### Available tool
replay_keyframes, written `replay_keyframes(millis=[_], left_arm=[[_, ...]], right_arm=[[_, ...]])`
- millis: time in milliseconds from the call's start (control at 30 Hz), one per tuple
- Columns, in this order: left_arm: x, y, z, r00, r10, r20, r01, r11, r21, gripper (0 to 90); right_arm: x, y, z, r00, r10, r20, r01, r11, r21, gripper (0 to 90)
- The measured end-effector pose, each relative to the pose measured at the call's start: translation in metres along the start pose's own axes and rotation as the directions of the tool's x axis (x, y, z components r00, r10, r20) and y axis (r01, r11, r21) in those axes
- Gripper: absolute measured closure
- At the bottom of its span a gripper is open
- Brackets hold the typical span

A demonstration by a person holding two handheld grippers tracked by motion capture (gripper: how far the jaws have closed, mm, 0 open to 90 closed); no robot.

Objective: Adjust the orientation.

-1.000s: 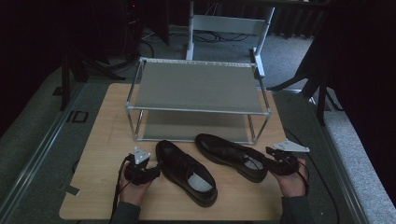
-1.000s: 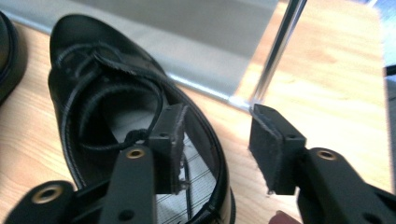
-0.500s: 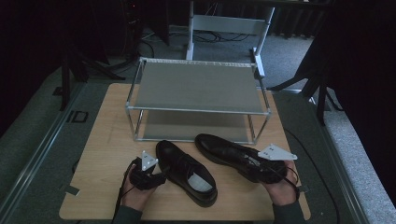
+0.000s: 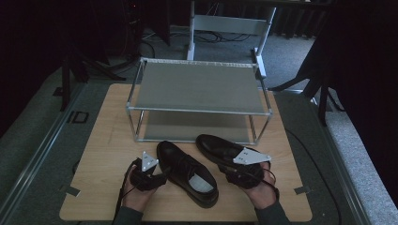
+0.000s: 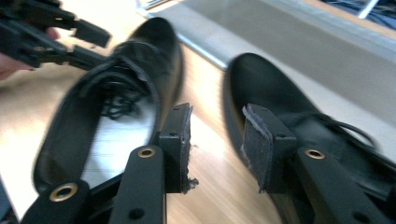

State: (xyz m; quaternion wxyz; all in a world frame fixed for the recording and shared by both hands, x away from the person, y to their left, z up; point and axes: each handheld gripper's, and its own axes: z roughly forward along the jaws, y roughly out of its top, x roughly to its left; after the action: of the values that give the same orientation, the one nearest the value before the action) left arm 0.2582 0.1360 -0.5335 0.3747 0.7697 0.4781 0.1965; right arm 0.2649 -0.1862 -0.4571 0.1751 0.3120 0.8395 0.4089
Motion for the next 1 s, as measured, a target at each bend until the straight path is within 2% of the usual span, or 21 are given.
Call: replay_keyframes(millis=[67, 100, 167, 267, 400, 533, 567, 667, 800, 1000], left_arm=[[0.000, 0.000, 0.000, 1.0000, 0.001, -0.001, -0.001, 1.0000, 0.000, 41.6], [0.000, 0.000, 0.000, 1.0000, 0.002, -0.002, -0.002, 1.0000, 0.000, 41.6], [0.000, 0.000, 0.000, 1.0000, 0.002, -0.002, -0.002, 1.0000, 0.000, 41.6], [-0.001, 0.000, 0.000, 1.0000, 0.003, -0.003, -0.003, 1.0000, -0.001, 41.7], [-0.001, 0.000, 0.000, 1.0000, 0.004, -0.004, -0.004, 1.0000, 0.000, 41.7], [0.000, 0.000, 0.000, 1.0000, 0.002, -0.004, -0.002, 1.0000, -0.001, 41.7], [0.000, 0.000, 0.000, 1.0000, 0.002, -0.003, -0.002, 1.0000, -0.001, 41.7], [0.000, 0.000, -0.001, 1.0000, 0.001, 0.002, -0.001, 1.0000, -0.006, 41.6], [-0.001, 0.001, -0.002, 0.9999, 0.009, 0.013, -0.009, 0.9999, -0.015, 41.5], [-0.003, 0.001, -0.002, 0.9994, 0.025, 0.024, -0.025, 0.9995, -0.020, 41.3]], right_arm=[[0.003, 0.001, 0.002, 0.9999, -0.008, -0.009, 0.008, 1.000, 0.001, 60.7], [0.011, 0.003, 0.009, 0.9990, -0.024, -0.038, 0.024, 1.000, 0.017, 61.9], [0.015, 0.004, 0.014, 0.9981, -0.026, -0.056, 0.028, 0.999, 0.023, 62.7], [0.017, 0.004, 0.018, 0.9972, -0.023, -0.071, 0.025, 0.999, 0.033, 63.5], [0.020, 0.004, 0.033, 0.9955, -0.015, -0.093, 0.022, 0.997, 0.073, 66.7], [0.024, 0.003, 0.044, 0.9938, -0.013, -0.110, 0.025, 0.994, 0.104, 73.4], [0.025, 0.002, 0.048, 0.9944, -0.021, -0.104, 0.033, 0.992, 0.121, 80.5], [0.024, 0.003, 0.049, 0.9949, -0.017, -0.099, 0.029, 0.992, 0.123, 84.4], [0.023, 0.004, 0.046, 0.9948, -0.036, -0.095, 0.048, 0.990, 0.133, 85.8], [0.010, -0.002, 0.035, 0.9966, -0.039, -0.073, 0.050, 0.988, 0.147, 86.0]])
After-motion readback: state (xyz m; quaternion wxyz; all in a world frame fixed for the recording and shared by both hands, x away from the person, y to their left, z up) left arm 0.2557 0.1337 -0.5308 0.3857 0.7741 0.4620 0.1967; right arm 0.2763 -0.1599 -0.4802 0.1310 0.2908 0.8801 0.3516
